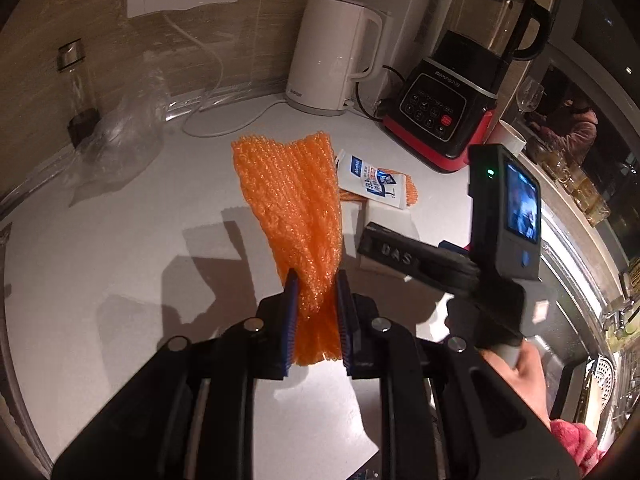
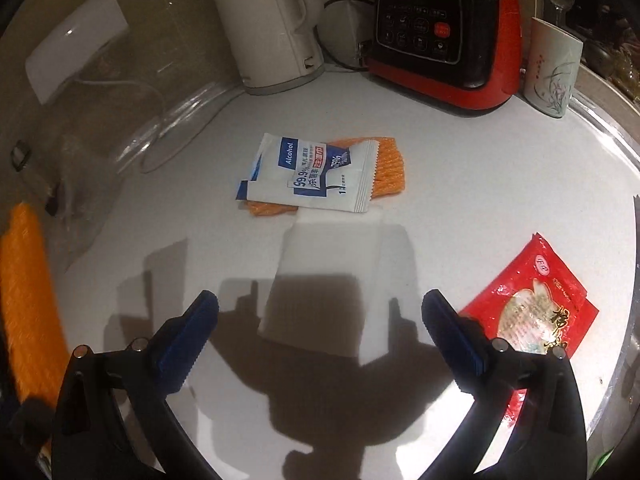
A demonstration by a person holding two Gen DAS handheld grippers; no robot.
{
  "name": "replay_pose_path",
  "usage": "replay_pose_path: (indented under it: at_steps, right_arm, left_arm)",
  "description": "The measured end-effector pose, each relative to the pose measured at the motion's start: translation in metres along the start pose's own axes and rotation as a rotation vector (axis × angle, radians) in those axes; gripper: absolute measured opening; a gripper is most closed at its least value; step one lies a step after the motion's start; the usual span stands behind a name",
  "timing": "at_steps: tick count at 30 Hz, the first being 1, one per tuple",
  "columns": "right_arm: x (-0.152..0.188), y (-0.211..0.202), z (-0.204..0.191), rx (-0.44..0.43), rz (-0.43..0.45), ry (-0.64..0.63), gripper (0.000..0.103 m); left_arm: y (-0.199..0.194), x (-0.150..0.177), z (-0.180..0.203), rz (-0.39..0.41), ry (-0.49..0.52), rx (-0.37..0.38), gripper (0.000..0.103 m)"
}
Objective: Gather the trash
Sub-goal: 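Grasp the orange foam net with the left tool while the right tool grasps the white sponge, then carry net and sponge over the bin and open both tools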
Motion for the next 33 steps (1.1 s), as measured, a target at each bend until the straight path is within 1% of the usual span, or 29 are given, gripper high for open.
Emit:
replay_pose_path:
  at_steps: [3,8,13,15,16,17,18,21,24,28,31,33]
  right_arm:
    - [-0.003,0.016,-0.001,0.04,-0.013,0.026,0.101]
    - [-0.008,0.031,-0.001,0.062,-0.04,0.043,0.101]
    - [-0.002,0.033,-0.007,0.074,-0.031,-0.015,0.1]
    - [0.0,0.032,-0.01,0.073,-0.02,-0.059,0.093]
    - [0.001,0.031,-0.01,0.066,-0.018,-0.074,0.087]
    - [0.001,0.029,-0.01,0.058,-0.014,-0.082,0.074]
    - [0.001,0.027,-0.009,0.048,-0.017,-0.085,0.067]
    - [-0.001,0.021,-0.002,0.005,-0.035,-0.073,0.066]
    - [0.0,0.004,0.005,-0.048,-0.02,-0.054,0.065]
    - [0.008,-0.037,0.012,-0.114,0.025,-0.06,0.065]
    - [0.027,-0.084,0.022,-0.159,0.074,-0.089,0.065]
    - [0.049,-0.119,0.033,-0.191,0.099,-0.105,0.065]
  left_arm:
    - [-0.007,0.013,-0.01,-0.007,-0.035,0.008,0.018]
    - [-0.015,0.026,-0.022,-0.01,-0.073,0.016,0.018]
    - [-0.021,0.035,-0.025,-0.015,-0.082,0.006,0.018]
    - [-0.021,0.037,-0.025,-0.02,-0.091,0.01,0.018]
    - [-0.022,0.039,-0.024,-0.022,-0.092,0.012,0.018]
    - [-0.023,0.04,-0.023,-0.024,-0.091,0.012,0.018]
    - [-0.024,0.042,-0.022,-0.024,-0.087,0.013,0.018]
    - [-0.027,0.047,-0.02,-0.025,-0.08,0.023,0.018]
    - [-0.032,0.052,-0.017,-0.024,-0.071,0.033,0.018]
    - [-0.041,0.059,-0.01,-0.018,-0.053,0.043,0.018]
    - [-0.051,0.065,-0.001,-0.011,-0.031,0.058,0.018]
    - [-0.059,0.071,0.009,-0.005,-0.001,0.071,0.018]
Point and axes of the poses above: each gripper's, at about its wrist camera, not at the fingertips, and y roughly the way its jaws point, z to its right, x to its underside, the point moved 1 cm from there along y, roughly the way its jaws point, and after that the axes turned 15 degrees about y, right-handed, at the moved point
